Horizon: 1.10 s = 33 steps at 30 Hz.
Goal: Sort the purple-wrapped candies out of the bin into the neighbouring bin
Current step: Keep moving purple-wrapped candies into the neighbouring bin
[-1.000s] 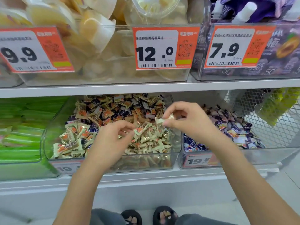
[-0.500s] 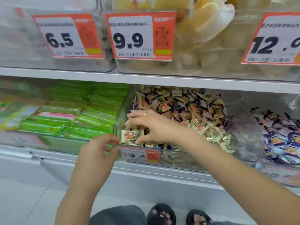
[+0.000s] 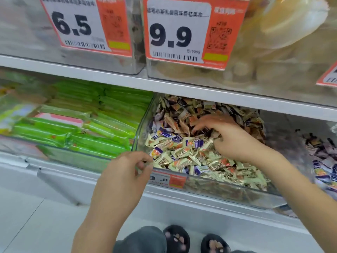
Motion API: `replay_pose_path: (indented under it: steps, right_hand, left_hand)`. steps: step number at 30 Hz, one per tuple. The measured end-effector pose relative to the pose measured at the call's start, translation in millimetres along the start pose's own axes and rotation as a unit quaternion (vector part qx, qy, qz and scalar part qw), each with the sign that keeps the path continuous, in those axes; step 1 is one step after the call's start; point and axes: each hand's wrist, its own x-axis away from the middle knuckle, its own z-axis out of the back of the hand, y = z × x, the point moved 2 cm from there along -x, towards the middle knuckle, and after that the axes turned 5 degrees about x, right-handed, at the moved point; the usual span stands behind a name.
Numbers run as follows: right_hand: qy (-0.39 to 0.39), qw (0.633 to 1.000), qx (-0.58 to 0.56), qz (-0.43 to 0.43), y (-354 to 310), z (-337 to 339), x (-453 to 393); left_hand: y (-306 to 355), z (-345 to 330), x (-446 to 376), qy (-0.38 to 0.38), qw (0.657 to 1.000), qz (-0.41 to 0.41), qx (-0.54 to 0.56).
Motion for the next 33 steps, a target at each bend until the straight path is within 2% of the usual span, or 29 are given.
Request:
replay_pose_path:
  steps: [2,4,6,11,17,19,22,26,28,31,33]
  right_hand:
    - [0.009,0.996,-0.032,0.084,-35,-7,-8]
    - [-0.012,0.981,0.04,0.189,-62,-25,-22]
    - [-0.061,0.965,0.119,0.224,-71,-42,-33]
    - [-0.108,0.982,0.034,0.148,-31,-21,-24]
    - [-0.118,0.987,0.109,0.024,29,23,15]
    - [-0.093,0.989,0.111,0.021,21,30,15]
    - [-0.055,0.996,0.038,0.055,-19,21,1]
    - [-0.133,0.977,0.086,0.139,-57,-25,-34]
    - [-0.144,0.975,0.116,0.123,-54,-42,-46]
    - [-0.145,0.982,0.105,0.064,-36,-42,-55]
    - [-0.162,0.978,0.112,0.064,-30,-40,-57]
  left_hand:
    - [2,-4,-1,-0.001,1.0,0.002,0.006]
    - [2,-5,-3,0.001,1.0,0.009,0.012]
    - [1,-5,-5,0.005,1.0,0.02,0.021]
    - [4,-7,-6,0.005,1.0,0.027,0.009]
    - [8,-10,-6,0.004,0.999,0.037,-0.015]
    - [8,-10,-5,0.008,0.999,0.041,-0.016]
    - [8,-10,-5,0.015,0.999,0.049,-0.008]
    - [6,-10,-5,0.012,0.998,0.054,0.008]
    - [5,-10,-5,0.012,0.999,0.051,0.01]
    - [4,-10,-6,0.011,0.999,0.048,0.014]
    - [3,-10,-6,0.011,0.999,0.046,0.012]
